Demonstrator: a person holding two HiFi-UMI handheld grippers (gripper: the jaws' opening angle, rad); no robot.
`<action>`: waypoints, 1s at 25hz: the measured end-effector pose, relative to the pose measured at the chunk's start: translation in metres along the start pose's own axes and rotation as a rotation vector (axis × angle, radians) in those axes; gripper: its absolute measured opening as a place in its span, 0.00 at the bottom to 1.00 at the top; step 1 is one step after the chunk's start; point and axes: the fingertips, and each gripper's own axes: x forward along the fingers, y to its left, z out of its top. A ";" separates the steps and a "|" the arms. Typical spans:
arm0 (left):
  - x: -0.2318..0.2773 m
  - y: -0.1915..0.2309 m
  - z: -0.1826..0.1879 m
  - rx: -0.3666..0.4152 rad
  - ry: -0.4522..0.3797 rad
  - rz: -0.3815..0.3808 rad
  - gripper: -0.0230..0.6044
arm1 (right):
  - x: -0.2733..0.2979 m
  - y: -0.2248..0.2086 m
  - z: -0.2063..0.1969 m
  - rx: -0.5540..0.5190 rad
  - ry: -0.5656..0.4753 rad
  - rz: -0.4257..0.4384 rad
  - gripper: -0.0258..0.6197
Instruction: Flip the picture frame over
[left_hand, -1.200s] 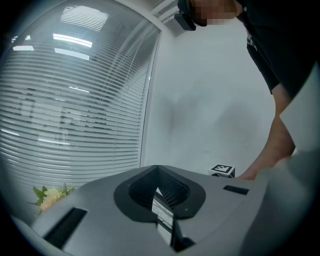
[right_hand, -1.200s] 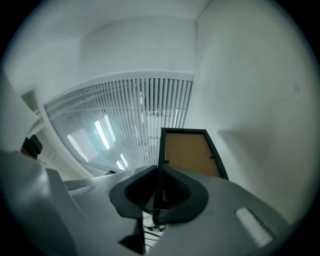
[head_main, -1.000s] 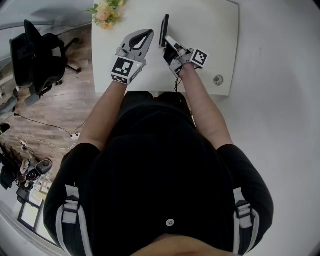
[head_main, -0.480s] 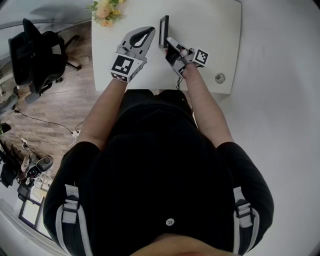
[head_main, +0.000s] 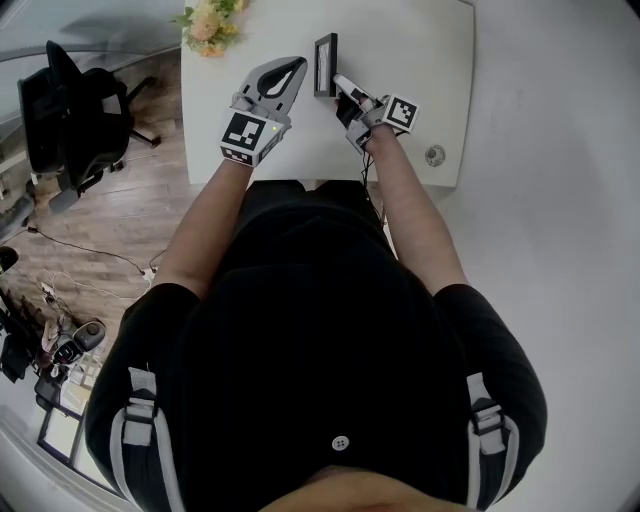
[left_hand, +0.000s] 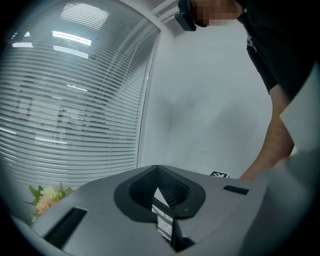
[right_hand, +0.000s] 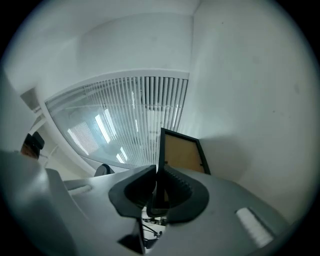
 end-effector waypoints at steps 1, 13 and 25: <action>0.000 0.000 0.001 0.001 0.000 0.002 0.04 | -0.001 0.000 0.001 -0.024 0.004 -0.014 0.13; 0.002 -0.006 0.011 0.014 -0.013 -0.001 0.04 | -0.025 -0.004 0.020 -0.125 0.003 -0.116 0.14; 0.009 -0.007 0.009 0.016 -0.003 -0.006 0.04 | -0.038 -0.020 0.031 -0.206 0.050 -0.218 0.16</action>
